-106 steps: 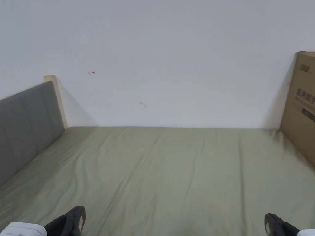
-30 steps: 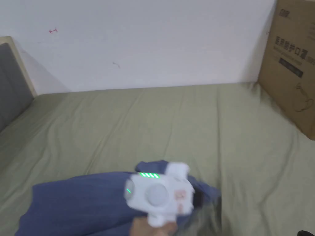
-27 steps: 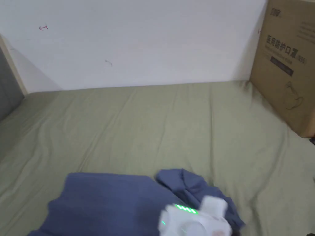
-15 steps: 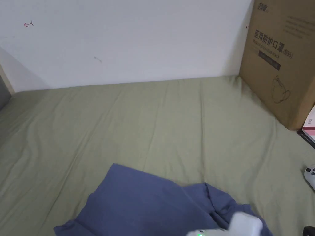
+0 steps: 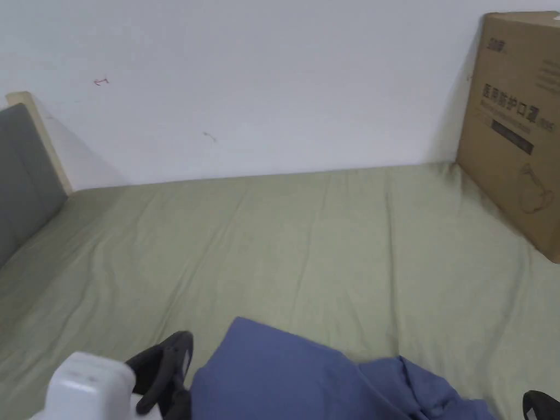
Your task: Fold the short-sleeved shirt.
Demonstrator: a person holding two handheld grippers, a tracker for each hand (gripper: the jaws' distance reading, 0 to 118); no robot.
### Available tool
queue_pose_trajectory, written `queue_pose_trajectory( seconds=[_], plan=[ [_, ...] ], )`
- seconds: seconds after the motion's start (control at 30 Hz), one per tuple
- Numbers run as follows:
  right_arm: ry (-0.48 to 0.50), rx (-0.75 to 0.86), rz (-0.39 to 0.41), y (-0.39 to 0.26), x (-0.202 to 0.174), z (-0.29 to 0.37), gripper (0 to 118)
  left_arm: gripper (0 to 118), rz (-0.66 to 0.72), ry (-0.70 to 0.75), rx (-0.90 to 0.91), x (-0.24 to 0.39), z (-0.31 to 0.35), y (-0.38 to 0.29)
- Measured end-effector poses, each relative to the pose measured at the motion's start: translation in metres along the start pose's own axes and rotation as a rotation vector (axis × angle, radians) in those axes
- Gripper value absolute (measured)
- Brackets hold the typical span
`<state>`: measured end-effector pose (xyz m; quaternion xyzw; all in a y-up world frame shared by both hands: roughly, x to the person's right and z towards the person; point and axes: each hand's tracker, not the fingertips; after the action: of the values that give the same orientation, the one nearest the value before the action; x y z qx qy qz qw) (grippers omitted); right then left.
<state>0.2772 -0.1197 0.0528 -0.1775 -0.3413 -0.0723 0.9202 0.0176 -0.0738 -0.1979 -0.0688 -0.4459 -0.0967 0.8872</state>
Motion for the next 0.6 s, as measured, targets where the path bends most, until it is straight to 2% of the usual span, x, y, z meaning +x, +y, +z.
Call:
queue_pose_trajectory(
  seconds=[0.1, 0.3, 0.43, 0.5, 0.6],
  plan=[
    [0.018, 0.031, -0.005, 0.008, -0.008, 0.007, 0, 0, 0.004, 0.072, -0.017, -0.004, 0.021, -0.003],
    [0.029, 0.055, -0.004, 0.014, -0.013, 0.008, 0, 0, 0.067, 0.047, -0.051, -0.016, 0.024, -0.007],
    [0.032, 0.047, -0.017, 0.009, -0.014, 0.007, 0, 0, 0.131, -0.039, -0.132, -0.026, -0.002, -0.01],
    [0.034, 0.034, -0.021, 0.005, -0.013, 0.008, 0, 0, 0.191, -0.121, -0.207, -0.036, -0.031, -0.016],
    [0.022, 0.008, -0.023, -0.002, -0.008, 0.008, 0, 0, 0.221, -0.167, -0.307, -0.05, -0.09, -0.027]
  ],
)
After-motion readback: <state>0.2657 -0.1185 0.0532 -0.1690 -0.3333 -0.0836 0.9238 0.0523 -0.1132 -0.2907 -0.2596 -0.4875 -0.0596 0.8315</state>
